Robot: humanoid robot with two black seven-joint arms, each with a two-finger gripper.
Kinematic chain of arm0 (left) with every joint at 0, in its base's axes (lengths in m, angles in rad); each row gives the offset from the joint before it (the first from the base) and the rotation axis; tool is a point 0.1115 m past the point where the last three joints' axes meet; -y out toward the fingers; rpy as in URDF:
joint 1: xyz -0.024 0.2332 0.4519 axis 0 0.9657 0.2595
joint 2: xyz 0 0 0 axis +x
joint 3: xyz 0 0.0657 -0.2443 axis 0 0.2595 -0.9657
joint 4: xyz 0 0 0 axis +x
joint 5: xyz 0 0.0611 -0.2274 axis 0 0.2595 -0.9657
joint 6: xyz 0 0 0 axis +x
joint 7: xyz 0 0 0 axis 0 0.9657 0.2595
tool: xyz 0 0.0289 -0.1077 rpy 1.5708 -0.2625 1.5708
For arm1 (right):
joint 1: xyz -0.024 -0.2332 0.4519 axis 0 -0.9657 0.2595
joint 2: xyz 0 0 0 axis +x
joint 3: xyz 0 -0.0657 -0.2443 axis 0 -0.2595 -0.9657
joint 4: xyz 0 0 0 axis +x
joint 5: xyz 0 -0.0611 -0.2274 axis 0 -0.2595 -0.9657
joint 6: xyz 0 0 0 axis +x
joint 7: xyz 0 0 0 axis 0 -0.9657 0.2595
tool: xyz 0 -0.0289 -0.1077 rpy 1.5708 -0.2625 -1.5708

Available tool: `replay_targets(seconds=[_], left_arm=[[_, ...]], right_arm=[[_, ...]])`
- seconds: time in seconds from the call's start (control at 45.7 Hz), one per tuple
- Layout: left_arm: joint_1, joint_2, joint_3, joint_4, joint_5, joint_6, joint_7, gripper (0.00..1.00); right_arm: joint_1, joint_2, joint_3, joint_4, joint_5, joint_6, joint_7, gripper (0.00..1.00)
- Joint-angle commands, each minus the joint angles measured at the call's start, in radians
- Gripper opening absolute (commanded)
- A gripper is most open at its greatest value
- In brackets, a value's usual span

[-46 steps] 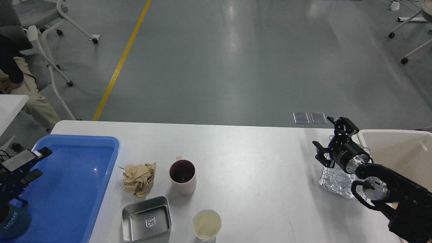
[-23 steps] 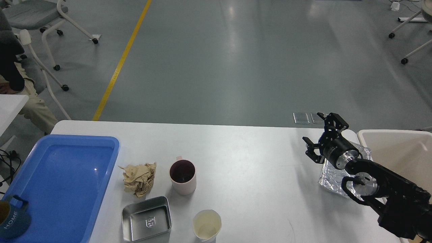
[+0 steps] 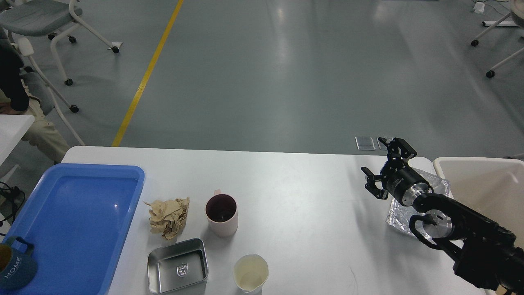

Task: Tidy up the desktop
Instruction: 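Move the left gripper down over the blue tray toward the pink mug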

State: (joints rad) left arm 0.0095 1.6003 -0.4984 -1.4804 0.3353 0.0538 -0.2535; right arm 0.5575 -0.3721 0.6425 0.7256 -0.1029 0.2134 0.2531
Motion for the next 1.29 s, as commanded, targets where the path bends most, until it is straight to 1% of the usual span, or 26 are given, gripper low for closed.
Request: replay_targets(seconds=[0.0,0.066,0.109,0.306,0.438,0.569,0.7,0.853,1.006,1.072,1.269], left_arm=[[-0.008,-0.023,-0.009,0.006,0.014,0.009,-0.026,0.96],[-0.011,-0.042,-0.015,0.011,0.017,0.009,-0.050,0.96],[-0.014,-0.051,-0.017,0.017,0.030,0.009,-0.058,0.96],[-0.072,-0.131,-0.017,0.029,0.269,0.008,-0.047,0.96],[-0.095,-0.175,-0.016,0.028,0.349,-0.005,-0.044,0.96],[-0.151,-0.206,-0.016,0.028,0.491,-0.080,-0.038,0.96],[-0.181,-0.238,-0.014,0.029,0.619,-0.120,-0.041,0.96],[-0.226,-0.270,-0.012,0.034,0.754,-0.140,-0.052,0.96],[-0.281,-0.316,-0.009,0.055,0.882,-0.141,-0.050,0.96],[-0.319,-0.349,-0.003,0.074,0.939,-0.149,-0.050,0.96],[-0.427,-0.479,0.001,0.141,1.073,-0.241,-0.049,0.96]], right_arm=[[-0.004,-0.002,-0.004,0.000,0.000,0.000,0.000,1.00],[-0.005,-0.004,-0.004,0.000,-0.001,0.001,0.000,1.00],[-0.005,-0.004,-0.004,-0.002,0.000,0.001,0.000,1.00],[0.001,0.001,-0.003,-0.002,0.000,0.000,0.000,1.00],[0.001,0.001,-0.003,-0.002,-0.001,-0.002,0.000,1.00],[0.001,0.001,-0.003,-0.003,-0.001,-0.002,0.000,1.00],[0.001,0.002,-0.003,-0.003,-0.001,-0.003,0.000,1.00],[-0.005,0.004,-0.003,-0.002,-0.004,-0.011,0.000,1.00],[-0.008,0.012,-0.004,0.000,-0.004,-0.011,0.002,1.00],[-0.008,0.015,-0.004,0.000,-0.004,-0.011,0.000,1.00],[-0.008,0.016,-0.003,0.000,-0.004,-0.011,0.000,1.00]])
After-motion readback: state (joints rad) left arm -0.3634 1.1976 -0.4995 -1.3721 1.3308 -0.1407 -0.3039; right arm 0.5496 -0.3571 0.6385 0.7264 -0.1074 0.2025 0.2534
